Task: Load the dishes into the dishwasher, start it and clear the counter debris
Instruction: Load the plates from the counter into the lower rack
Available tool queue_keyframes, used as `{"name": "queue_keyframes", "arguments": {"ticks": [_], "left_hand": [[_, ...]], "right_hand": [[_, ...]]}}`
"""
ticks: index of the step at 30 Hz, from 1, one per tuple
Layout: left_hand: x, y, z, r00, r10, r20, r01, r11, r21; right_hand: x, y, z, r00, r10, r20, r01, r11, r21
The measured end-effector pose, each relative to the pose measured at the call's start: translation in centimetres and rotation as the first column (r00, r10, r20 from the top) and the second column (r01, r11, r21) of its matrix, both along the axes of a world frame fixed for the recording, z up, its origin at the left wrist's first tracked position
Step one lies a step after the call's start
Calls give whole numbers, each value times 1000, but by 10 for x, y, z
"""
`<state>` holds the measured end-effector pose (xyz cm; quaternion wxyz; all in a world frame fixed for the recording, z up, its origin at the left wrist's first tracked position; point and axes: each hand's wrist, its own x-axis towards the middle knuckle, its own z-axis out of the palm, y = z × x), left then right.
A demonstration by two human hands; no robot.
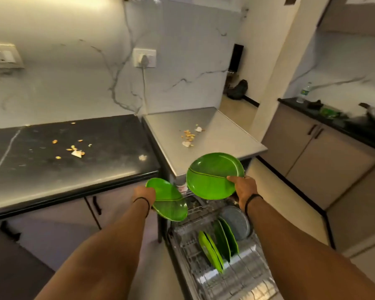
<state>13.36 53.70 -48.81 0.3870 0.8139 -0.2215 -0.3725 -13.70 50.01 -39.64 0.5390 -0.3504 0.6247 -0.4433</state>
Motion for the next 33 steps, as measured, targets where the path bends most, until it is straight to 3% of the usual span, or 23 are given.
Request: {"name": "queue_keyframes", "arguments": {"ticks": [4,9,15,22,27,33], "left_hand": [[-92,-8,-25,995,-9,-101,14,999,44],[-171,-19,-50,999,-34,-1,34,993,112],[-231,-9,-40,988,-93,123,70,981,180],[-245,-35,-79,977,-159,142,104,937,334],[-251,-69,-107,960,-196,201,112,925,364],[-249,-136,-174,931,-226,288,124,935,333]], "right_hand": [[-96,11,-17,998,-31,-50,32,999,33],[-180,17,-52,994,2,-109,10,994,109],[-230,-11,-104,913,130,-387,-94,989,109],[-221,-22,-89,665,288,-689,-279,952,129],[-194,-76,-159,516,401,-757,-382,899,215],[-162,-142,-222,215,479,-851,-525,792,313]]}}
